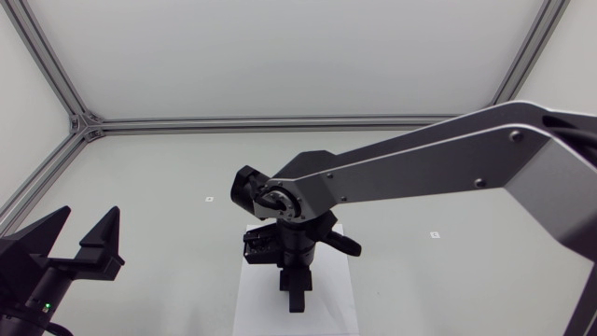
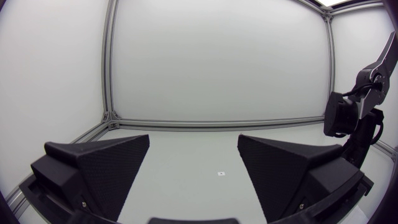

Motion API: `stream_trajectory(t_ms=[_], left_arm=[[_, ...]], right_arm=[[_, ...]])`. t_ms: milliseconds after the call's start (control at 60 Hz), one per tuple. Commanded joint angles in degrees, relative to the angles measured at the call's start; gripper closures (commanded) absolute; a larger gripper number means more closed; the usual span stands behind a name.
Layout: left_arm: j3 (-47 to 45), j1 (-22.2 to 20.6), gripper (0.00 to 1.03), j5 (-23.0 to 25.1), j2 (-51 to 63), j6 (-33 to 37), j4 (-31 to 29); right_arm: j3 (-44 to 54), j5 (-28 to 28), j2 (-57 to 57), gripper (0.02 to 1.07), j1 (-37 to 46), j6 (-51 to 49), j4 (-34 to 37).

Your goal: Pick up the orange 2x2 brick with the right arm and stack it on top of the green 2x2 brick in the center

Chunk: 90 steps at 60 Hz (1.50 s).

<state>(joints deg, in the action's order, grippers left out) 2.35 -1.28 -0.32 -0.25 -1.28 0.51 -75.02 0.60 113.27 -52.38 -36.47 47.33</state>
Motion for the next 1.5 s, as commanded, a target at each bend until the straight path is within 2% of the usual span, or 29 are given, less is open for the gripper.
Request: stream_trajectory(t_ms=[0, 1483], left_arm=[[-2.3, 0.1, 0.04, 0.2, -0.5, 0.8, -0.9], [-2.3, 0.1, 0.04, 0.2, -0.5, 0.8, -0.9]], right_arm=[[0.2, 0.0, 1.3, 0.79, 0.3, -0.4, -0.2], [3.5, -0.1, -0.7, 0.79, 0.2, -2.5, -1.0]])
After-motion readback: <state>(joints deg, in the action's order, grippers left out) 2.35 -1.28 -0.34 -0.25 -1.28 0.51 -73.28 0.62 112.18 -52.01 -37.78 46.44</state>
